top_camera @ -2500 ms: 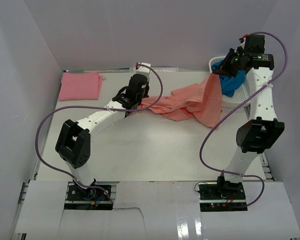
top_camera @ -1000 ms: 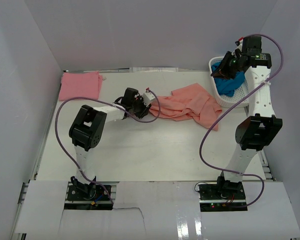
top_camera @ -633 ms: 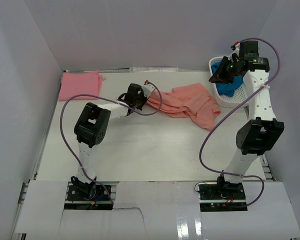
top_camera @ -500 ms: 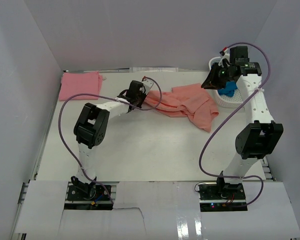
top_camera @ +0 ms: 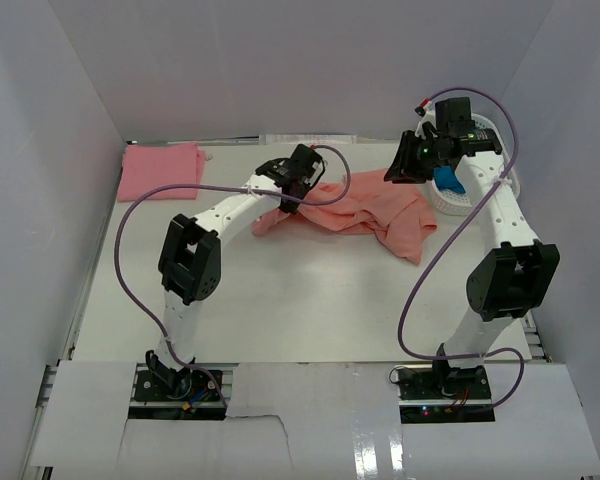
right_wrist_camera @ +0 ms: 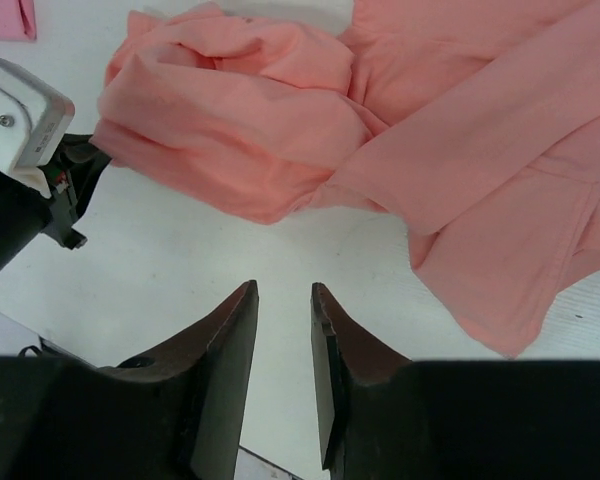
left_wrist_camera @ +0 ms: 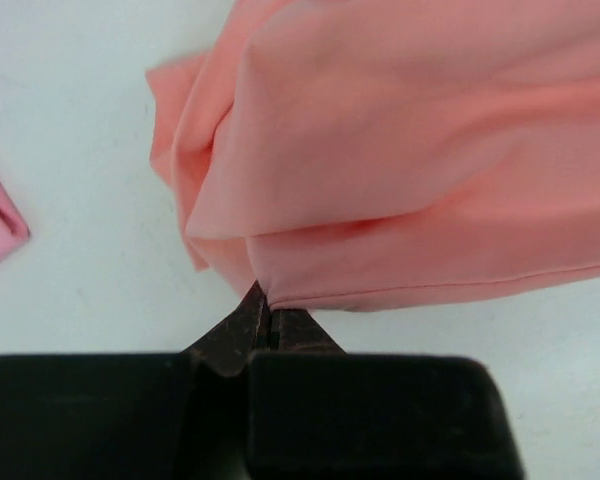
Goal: Fold and stack the t-shirts
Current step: Flatten out the tshirt
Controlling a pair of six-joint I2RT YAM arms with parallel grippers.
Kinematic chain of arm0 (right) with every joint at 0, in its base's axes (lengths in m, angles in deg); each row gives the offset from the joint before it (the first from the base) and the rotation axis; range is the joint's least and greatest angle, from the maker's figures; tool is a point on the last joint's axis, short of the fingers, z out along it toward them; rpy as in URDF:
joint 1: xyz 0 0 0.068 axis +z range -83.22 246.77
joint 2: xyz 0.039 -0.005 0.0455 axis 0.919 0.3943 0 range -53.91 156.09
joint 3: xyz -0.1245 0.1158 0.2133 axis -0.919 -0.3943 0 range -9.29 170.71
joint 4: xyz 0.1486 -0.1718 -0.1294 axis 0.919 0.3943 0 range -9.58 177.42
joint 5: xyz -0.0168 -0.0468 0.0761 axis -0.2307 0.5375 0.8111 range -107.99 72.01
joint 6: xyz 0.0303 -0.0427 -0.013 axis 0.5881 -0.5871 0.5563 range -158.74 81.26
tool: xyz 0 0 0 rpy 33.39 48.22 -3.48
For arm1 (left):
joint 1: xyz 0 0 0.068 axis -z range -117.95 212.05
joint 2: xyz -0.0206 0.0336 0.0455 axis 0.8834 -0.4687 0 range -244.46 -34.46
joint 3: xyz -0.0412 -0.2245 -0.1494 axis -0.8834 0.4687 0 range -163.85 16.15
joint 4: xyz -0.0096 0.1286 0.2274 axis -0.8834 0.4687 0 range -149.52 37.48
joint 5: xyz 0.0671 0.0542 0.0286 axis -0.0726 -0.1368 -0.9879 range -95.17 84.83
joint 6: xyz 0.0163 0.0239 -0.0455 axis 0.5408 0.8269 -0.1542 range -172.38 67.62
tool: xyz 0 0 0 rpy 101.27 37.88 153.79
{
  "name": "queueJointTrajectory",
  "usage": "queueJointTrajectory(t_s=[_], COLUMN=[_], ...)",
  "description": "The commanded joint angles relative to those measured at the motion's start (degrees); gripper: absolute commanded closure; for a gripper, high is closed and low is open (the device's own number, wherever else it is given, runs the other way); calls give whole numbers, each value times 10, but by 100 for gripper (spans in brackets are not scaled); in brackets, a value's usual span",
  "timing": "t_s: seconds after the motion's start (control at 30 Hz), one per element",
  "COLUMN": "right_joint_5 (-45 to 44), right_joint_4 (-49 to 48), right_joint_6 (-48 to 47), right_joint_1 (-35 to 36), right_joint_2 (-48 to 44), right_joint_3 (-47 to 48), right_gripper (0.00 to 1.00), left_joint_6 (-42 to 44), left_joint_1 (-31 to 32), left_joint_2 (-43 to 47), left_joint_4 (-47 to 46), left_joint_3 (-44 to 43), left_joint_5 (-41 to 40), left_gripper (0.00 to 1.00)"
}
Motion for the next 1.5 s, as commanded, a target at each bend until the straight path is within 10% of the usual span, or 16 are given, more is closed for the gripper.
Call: queueJointTrajectory(t_s=[0.0,0.2,0.47,0.93,1.03,1.33,1.47], right_joint_5=[-22,-64,-70,-88,-89,-81,-81], right_joint_4=[-26,-51,-51,-59,-58,-77,-86], right_joint_6=[-15,-23,-20,-24,-25,-27,-27], right_joint_1=[16,36,42,55,55,57,58], right_joint_2=[-34,-55,-44,-43,-44,-60,-69], right_joint_3=[-20,-58,-57,-70,-70,-107,-122], right_gripper=[65,55,55,53,53,51,50], left_joint_6=[-14,-42,-88,-99,-131,-239,-277], left_joint_1=[-15,-36,-65,-81,-87,-120,-133], left_joint_2=[25,34,15,-46,-50,180,271], left_joint_4=[138,163,213,209,201,-36,-89], left_joint_3=[-5,20,-163,-15,13,242,347], left_joint_5=[-31,-49,-90,-40,-23,53,48], left_gripper=[100,100,100,100,94,31,25])
